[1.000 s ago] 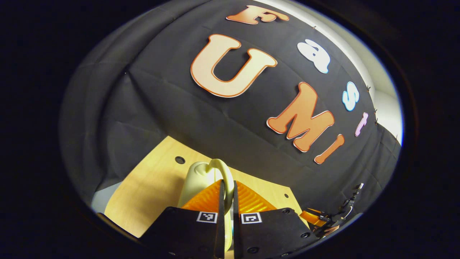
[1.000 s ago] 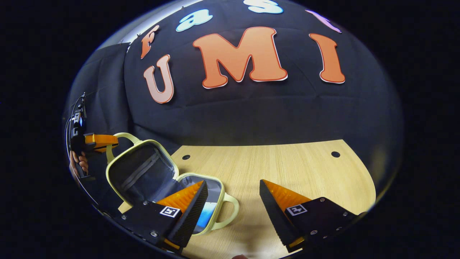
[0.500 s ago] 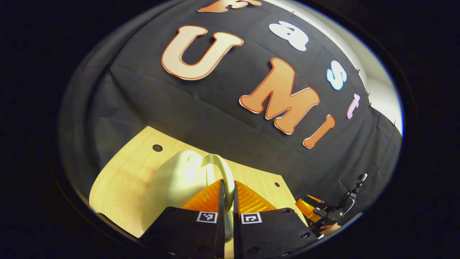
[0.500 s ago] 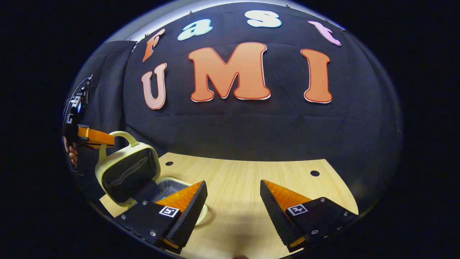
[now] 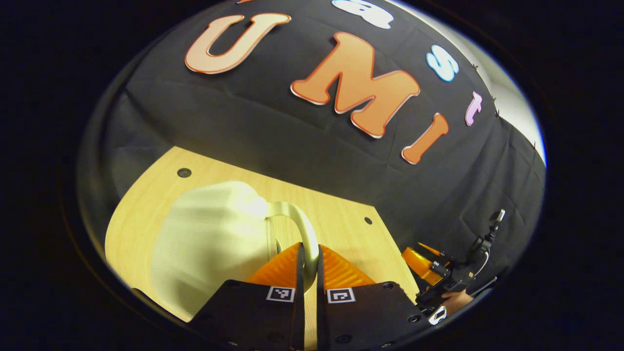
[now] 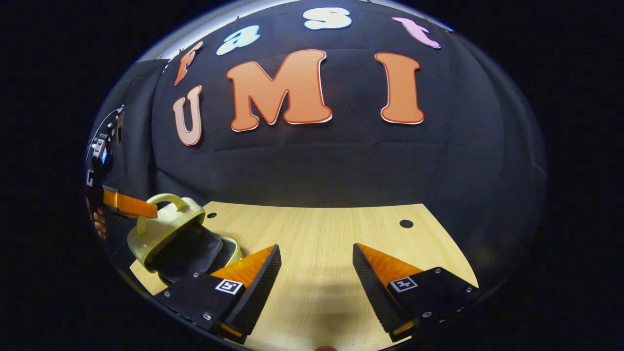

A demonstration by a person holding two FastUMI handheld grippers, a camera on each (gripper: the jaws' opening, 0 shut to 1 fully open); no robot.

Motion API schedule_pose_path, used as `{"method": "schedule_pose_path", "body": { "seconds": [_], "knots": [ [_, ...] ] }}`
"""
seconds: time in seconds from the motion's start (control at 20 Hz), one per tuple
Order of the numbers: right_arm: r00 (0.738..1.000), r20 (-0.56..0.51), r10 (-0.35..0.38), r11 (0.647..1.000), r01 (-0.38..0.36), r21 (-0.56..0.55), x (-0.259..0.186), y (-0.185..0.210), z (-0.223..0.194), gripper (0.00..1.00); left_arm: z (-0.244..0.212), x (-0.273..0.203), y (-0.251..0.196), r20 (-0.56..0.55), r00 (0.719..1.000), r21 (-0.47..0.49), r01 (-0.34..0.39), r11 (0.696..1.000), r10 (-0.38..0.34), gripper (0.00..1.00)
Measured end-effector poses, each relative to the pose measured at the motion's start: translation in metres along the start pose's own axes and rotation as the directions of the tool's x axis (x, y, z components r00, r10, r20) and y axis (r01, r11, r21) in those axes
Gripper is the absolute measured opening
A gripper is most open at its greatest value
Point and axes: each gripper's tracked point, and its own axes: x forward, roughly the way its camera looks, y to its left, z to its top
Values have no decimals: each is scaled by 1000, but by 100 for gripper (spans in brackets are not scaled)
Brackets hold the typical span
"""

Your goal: First open the suitcase, pack the skin care products into it, and then close the suitcase.

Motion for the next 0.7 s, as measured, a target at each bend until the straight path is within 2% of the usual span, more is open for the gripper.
{"method": "schedule_pose_path", "body": {
  "seconds": [0.2,0.35,0.6,0.7],
  "knots": [
    [1000,-10,-14,1000,14,5,-3,-21,-5,94,-49,38,-19,-105,994,47,-6,999,11,10],
    [999,-26,-23,1000,22,-12,-4,-34,-11,94,-88,58,-25,-187,981,132,-25,991,50,10],
    [1000,-21,-18,999,17,-36,-8,-45,-9,94,-121,75,-18,-246,956,289,-82,954,157,10],
    [1000,-22,-14,999,13,-42,-11,-48,-9,94,-136,81,-21,-263,947,341,-87,936,184,13]
  ]
}}
